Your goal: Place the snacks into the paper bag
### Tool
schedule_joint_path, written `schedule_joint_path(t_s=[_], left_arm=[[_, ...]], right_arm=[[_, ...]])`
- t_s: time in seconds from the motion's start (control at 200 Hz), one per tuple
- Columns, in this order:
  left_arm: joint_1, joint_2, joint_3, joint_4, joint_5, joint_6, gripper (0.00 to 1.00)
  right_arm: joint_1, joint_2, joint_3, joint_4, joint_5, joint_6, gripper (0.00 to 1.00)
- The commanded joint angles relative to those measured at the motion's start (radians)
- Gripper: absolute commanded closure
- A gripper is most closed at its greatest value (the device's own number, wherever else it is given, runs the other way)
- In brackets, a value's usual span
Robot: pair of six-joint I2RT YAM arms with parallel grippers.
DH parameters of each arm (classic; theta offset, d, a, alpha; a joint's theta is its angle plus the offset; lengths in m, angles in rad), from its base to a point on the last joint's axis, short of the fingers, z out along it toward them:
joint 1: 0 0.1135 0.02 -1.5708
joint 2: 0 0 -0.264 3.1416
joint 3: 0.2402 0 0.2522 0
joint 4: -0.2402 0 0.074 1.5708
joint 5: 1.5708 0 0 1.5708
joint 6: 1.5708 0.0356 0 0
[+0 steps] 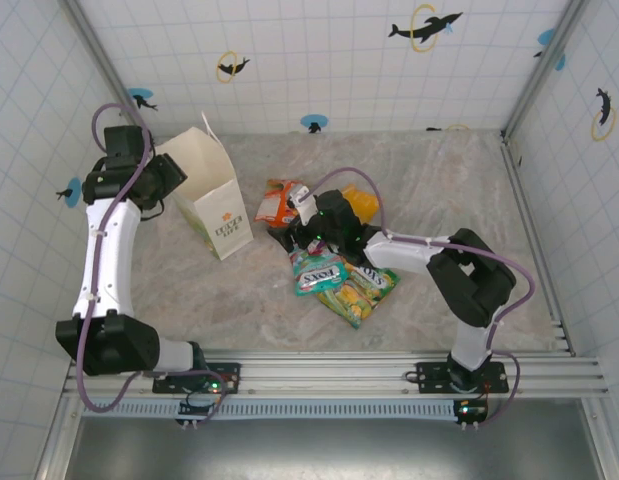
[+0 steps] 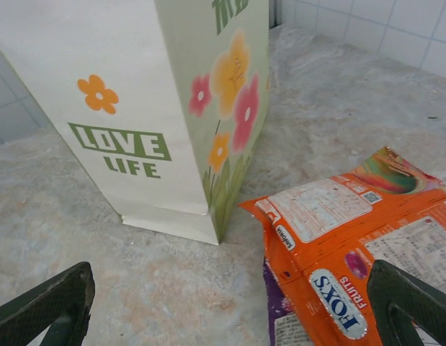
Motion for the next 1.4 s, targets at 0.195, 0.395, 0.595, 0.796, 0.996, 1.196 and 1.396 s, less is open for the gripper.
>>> schedule_joint_path(t_s=[0.195, 0.395, 0.595, 0.796, 0.996, 1.196, 1.396], left_arm=[[0.011, 0.046, -0.019, 0.038, 0.017, -0.003, 0.47], [0.010, 0.072, -0.032, 0.042, 0.010, 0.019, 0.58], [0.011, 0.064, -0.017, 0.031, 0.009, 0.049, 0.77], [0.013, 0.033, -0.001, 0.025, 0.097, 0.157, 0.92], [0.013, 0.070, 0.042, -0.035, 0.257, 0.277, 1.00], [0.014, 0.050, 0.046, -0.095, 0.302, 0.440, 1.00], [0.014, -0.002, -0.023, -0.080, 0.329, 0.504, 1.00]], right_arm=[[0.008, -0.064, -0.070, 0.077, -0.027, 0.038, 0.01], [0.011, -0.072, -0.101, 0.120, -0.003, 0.070, 0.01], [0.015, -0.087, -0.113, 0.114, 0.014, 0.085, 0.03], [0.015, -0.188, -0.169, 0.044, 0.071, 0.102, 0.03], [0.008, -0.340, -0.254, -0.086, 0.125, 0.109, 0.03], [-0.041, -0.487, -0.312, -0.278, 0.196, 0.245, 0.07], [-0.161, -0.611, -0.379, -0.470, 0.095, 0.430, 0.07]])
